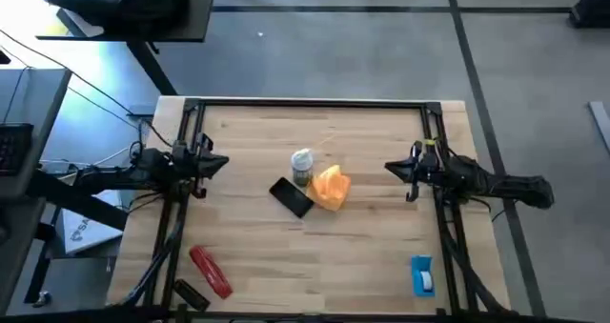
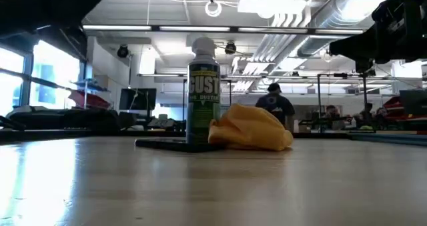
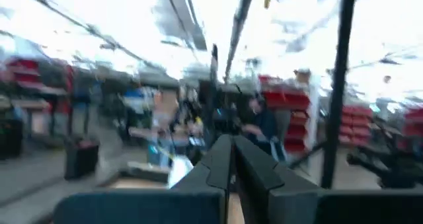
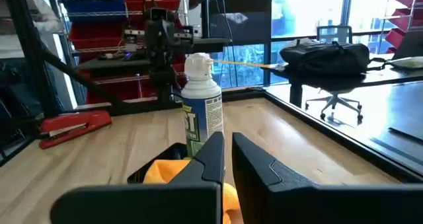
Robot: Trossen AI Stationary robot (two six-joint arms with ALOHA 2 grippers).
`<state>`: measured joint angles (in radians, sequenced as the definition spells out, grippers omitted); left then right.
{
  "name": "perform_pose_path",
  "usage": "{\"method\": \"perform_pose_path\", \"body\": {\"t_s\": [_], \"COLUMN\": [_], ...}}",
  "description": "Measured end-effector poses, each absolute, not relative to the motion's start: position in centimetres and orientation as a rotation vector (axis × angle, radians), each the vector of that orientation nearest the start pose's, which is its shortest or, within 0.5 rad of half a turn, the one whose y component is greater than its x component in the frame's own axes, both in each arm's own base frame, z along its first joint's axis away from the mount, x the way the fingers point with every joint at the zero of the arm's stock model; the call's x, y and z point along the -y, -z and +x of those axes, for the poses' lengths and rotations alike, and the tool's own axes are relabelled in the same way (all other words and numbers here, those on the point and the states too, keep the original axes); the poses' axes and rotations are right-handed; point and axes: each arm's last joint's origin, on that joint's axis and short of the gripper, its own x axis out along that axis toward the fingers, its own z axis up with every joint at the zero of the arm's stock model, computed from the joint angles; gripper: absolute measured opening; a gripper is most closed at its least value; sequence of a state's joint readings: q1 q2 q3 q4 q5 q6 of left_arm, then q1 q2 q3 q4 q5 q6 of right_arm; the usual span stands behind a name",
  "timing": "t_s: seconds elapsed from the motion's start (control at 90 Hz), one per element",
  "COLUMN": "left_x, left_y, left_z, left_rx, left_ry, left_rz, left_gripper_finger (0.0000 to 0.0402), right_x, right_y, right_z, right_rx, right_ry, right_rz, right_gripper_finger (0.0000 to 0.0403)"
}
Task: Apply microfiber cloth
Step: Spray the front and back of the black cellphone using the white spray bottle
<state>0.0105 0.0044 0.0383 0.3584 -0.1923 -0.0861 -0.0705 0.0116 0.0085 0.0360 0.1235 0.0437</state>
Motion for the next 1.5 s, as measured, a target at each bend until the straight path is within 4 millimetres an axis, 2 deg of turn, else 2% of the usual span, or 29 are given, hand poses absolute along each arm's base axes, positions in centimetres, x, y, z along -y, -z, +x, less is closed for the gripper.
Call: {"method": "perform_pose_path", "body": {"t_s": [0.122,0.344,0.478,0.578,0.667,0.744,0.9,0.967,1.067,1.156,1.267,1.378,1.5], "left_x": [-0.9,-0.9,-0.7,-0.5,-0.4,-0.4,-0.2,0.0,0.3,0.8,1.4,2.3,3.2], "left_y": [-20.8,-20.7,-20.6,-20.5,-20.5,-20.4,-19.7,-19.7,-19.4,-18.7,-18.1,-17.5,-16.1], "left_z": [8.9,9.1,9.1,9.2,9.2,9.3,9.5,9.5,9.5,9.6,9.7,9.8,9.8], "left_rx": [0.386,0.371,0.359,0.345,0.335,0.327,0.255,0.249,0.218,0.131,0.05,-0.01,-0.133], "left_ry": [-0.256,-0.255,-0.201,-0.141,-0.096,-0.082,-0.047,-0.026,0.015,0.047,0.091,0.162,0.195], "left_rz": [-0.139,-0.155,-0.145,-0.135,-0.148,-0.185,-0.255,-0.295,-0.36,-0.42,-0.507,-0.556,-0.581], "left_gripper_finger": [0.0,0.0,0.0,0.0,0.0,0.0,0.0,0.0,0.0,0.0,0.0,0.0,0.0], "right_x": [1.0,1.0,1.1,1.1,1.5,1.8,1.3,1.1,0.6,0.0,-1.0,-2.8,-5.6], "right_y": [-16.9,-16.9,-18.3,-19.1,-19.4,-19.5,-19.9,-19.9,-20.0,-20.6,-20.1,-19.2,-17.8], "right_z": [9.7,9.7,9.6,9.4,9.2,9.1,10.2,11.2,13.4,16.2,20.2,23.7,26.5], "right_rx": [0.037,0.042,0.184,0.279,0.329,0.373,0.378,0.357,0.236,0.121,-0.038,-0.142,-0.229], "right_ry": [0.193,0.194,0.205,0.181,0.322,0.423,0.241,0.216,0.221,0.239,0.236,0.182,0.122], "right_rz": [0.044,0.045,0.057,0.165,0.217,0.329,0.401,0.404,0.347,0.261,0.178,0.143,0.132], "right_gripper_finger": [0.0,0.0,0.0,0.0,0.0,0.0,0.0,0.0,0.0,0.0,0.0,0.0,0.0]}}
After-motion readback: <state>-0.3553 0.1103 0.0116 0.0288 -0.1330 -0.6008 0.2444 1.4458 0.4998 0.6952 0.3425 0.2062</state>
